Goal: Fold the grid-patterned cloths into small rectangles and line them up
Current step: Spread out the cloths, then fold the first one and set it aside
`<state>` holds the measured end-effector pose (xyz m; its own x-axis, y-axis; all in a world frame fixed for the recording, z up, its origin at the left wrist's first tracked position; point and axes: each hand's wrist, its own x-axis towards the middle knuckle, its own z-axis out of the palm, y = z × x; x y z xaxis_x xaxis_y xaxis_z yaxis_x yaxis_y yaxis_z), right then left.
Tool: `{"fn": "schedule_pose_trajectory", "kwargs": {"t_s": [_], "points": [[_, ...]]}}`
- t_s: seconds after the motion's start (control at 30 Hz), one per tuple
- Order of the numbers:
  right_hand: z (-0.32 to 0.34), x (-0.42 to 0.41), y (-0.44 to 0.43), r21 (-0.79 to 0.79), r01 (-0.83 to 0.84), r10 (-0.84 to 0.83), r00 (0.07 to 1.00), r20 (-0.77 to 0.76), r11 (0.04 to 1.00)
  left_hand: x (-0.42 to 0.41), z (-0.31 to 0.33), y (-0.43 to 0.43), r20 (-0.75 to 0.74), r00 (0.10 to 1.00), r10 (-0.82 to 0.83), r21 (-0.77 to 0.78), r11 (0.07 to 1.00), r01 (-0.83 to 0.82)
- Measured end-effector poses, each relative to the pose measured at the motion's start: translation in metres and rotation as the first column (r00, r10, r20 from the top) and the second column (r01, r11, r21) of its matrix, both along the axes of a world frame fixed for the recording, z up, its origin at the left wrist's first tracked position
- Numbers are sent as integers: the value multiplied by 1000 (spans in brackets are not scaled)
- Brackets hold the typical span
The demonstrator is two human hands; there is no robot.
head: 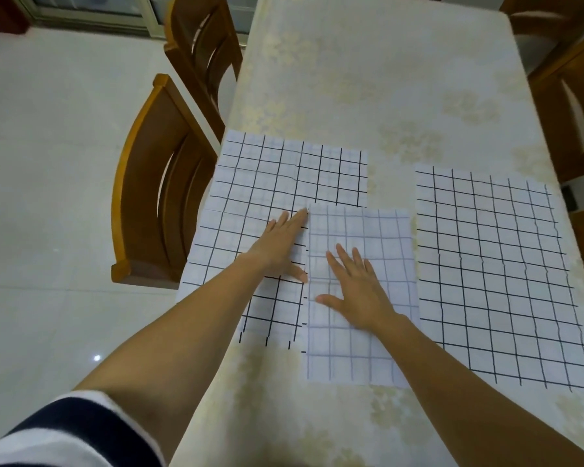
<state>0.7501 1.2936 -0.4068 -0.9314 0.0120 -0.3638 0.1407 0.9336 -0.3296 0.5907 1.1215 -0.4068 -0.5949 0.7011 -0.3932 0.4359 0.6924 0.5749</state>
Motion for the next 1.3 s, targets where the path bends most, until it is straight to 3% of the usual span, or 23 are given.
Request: {"fn": "schedule_pose_trajectory", "kwargs": {"t_s": [0.07,0.13,0.2,0.27,0.37,0.43,0.53,0.6,0.77,0.9,1.1,1.2,1.3], "points": [[10,1,4,-228,141,-171,978,-118,963,5,4,-1,96,986,138,173,973,-153],[19,3,16,-340,305,-395,888,-235,890,12,10,1,62,971,230,300,924,-238],[21,8,36,-345,412,-515,802,-301,843,21,13,10,-161,964,213,318,936,-154],[18,15,58,-301,460,-542,780,-314,835,28,13,25,-416,891,185,333,942,-40],[11,20,82,-234,456,-508,817,-271,858,43,15,58,-545,818,183,360,932,31],[7,19,88,-179,427,-460,854,-243,886,53,15,78,-532,846,41,333,929,163],[-1,14,89,-80,319,-329,917,-225,944,74,12,95,-359,878,-316,-71,947,312],[-3,12,91,-58,265,-271,929,-251,963,81,7,97,-316,878,-360,-204,930,307],[-7,15,105,-81,241,-253,936,-245,967,79,5,90,-244,906,-346,-254,924,285],[-14,19,115,21,143,-137,976,-167,990,84,11,92,-235,906,-353,-248,923,295],[-7,12,133,-6,244,-233,920,-315,970,114,5,116,-351,840,-414,-127,910,395],[-3,1,154,101,181,-158,966,-206,978,131,1,132,-352,786,-509,-156,860,487],[-1,-10,164,187,136,-121,989,-91,973,141,0,141,-259,782,-567,-263,821,507]]}}
